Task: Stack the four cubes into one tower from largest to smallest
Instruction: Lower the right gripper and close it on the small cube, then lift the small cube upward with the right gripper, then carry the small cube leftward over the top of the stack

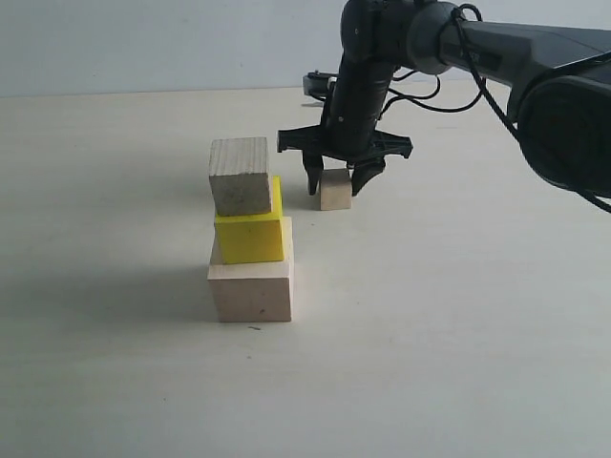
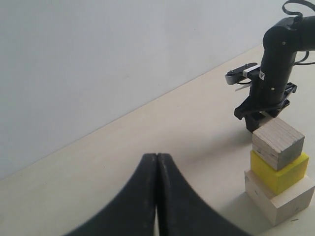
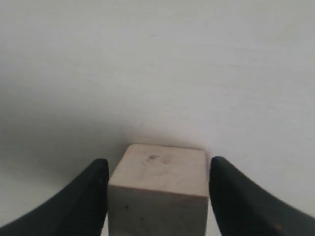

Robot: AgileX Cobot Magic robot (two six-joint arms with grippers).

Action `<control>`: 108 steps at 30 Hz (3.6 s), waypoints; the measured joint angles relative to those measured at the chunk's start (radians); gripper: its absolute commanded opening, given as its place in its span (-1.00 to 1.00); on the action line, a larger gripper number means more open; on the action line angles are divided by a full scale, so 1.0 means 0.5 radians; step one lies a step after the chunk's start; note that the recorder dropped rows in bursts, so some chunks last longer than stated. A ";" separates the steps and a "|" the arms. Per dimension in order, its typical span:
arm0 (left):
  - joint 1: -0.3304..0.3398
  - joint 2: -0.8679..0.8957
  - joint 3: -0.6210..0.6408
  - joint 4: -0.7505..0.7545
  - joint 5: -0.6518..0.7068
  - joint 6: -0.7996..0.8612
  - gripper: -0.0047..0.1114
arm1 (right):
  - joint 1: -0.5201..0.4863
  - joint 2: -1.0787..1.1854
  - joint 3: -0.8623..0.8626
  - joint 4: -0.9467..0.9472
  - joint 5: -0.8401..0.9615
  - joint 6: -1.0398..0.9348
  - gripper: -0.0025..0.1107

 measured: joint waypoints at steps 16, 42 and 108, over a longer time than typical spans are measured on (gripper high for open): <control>0.000 0.000 0.000 0.000 0.000 0.002 -0.92 | 0.000 0.058 -0.090 -0.075 0.068 0.000 -0.24; 0.000 0.000 0.000 0.000 0.004 0.002 -0.92 | -0.109 -0.272 -0.184 0.130 0.079 -0.635 -0.96; 0.000 0.000 0.415 0.297 -0.215 -0.527 -0.92 | -0.177 -2.151 2.521 3.070 -1.108 -4.783 -0.96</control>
